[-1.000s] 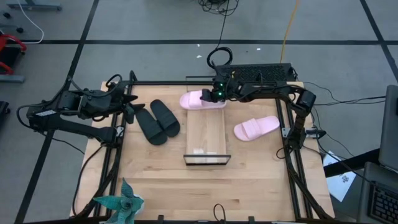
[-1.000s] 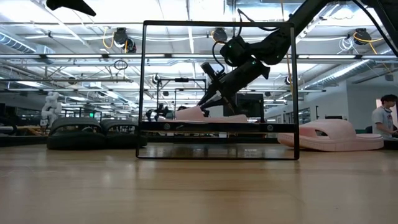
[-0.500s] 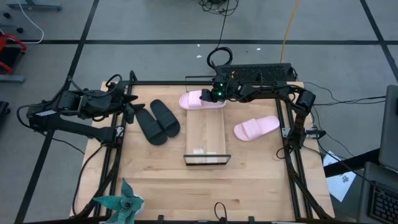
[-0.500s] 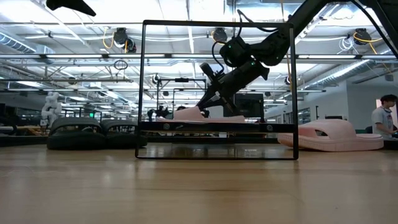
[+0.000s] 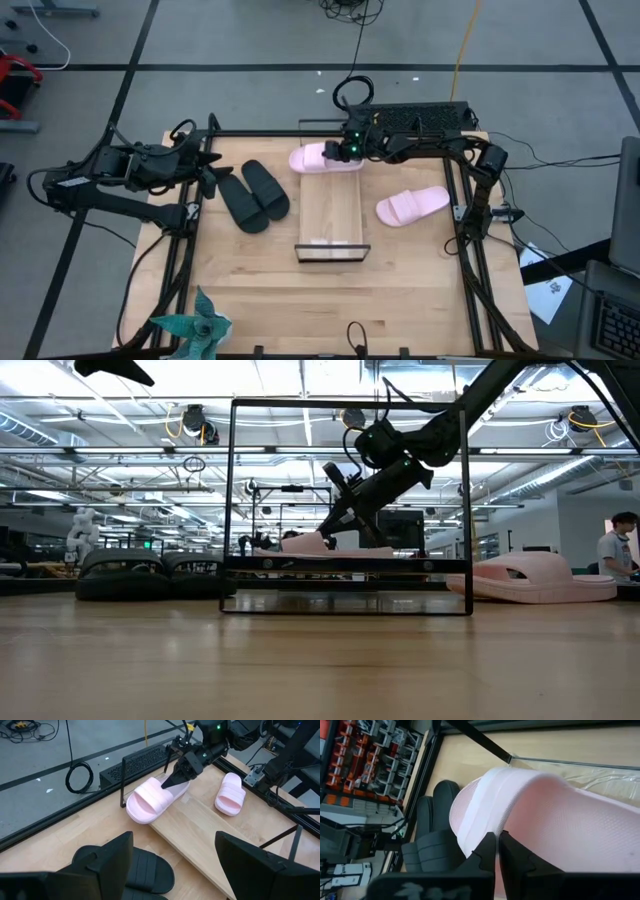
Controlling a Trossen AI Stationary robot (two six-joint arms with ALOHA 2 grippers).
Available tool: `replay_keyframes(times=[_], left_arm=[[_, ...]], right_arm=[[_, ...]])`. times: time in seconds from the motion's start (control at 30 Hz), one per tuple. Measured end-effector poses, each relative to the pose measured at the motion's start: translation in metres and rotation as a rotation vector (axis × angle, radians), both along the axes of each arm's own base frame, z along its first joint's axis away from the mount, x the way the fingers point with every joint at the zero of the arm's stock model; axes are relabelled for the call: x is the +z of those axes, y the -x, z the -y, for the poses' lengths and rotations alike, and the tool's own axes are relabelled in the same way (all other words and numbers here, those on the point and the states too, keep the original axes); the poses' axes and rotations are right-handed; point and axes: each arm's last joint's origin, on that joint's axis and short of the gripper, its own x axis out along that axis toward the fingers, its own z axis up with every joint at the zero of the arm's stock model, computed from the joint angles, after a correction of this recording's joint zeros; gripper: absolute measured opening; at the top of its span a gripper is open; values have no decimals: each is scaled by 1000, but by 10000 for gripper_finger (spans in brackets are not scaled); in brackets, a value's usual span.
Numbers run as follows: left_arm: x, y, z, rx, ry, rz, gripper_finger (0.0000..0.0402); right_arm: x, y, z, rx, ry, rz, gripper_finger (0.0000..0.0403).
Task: Pick and place slides into the shelf
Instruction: Put the top pink slide on the shelf
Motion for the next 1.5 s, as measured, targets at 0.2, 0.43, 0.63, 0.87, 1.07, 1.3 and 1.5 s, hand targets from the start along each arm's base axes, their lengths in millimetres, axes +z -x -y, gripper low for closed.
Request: replay_keyframes(times=[0.2, 0.43, 0.63, 0.87, 1.07, 1.3, 1.5], left_arm=[[0, 0, 0, 0, 0, 0, 285], [0, 0, 0, 2, -1, 0, 285], [0, 0, 0, 2, -2, 0, 285], [0, 0, 0, 2, -2, 0, 285], [0, 0, 0, 2, -2, 0, 285], [-1, -2, 0, 2, -2, -7, 285], [-3, -10, 0, -8, -15, -41, 285]], right_arm=[[1, 1, 2, -5, 3, 6, 0], [0, 1, 2, -1, 9, 6, 0], [1, 0, 2, 0, 15, 15, 0], [7, -1, 4, 1, 31, 31, 0], [7, 1, 6, 23, 24, 13, 0], [6, 2, 6, 18, 11, 1, 0], [6, 2, 6, 7, -10, 5, 0]])
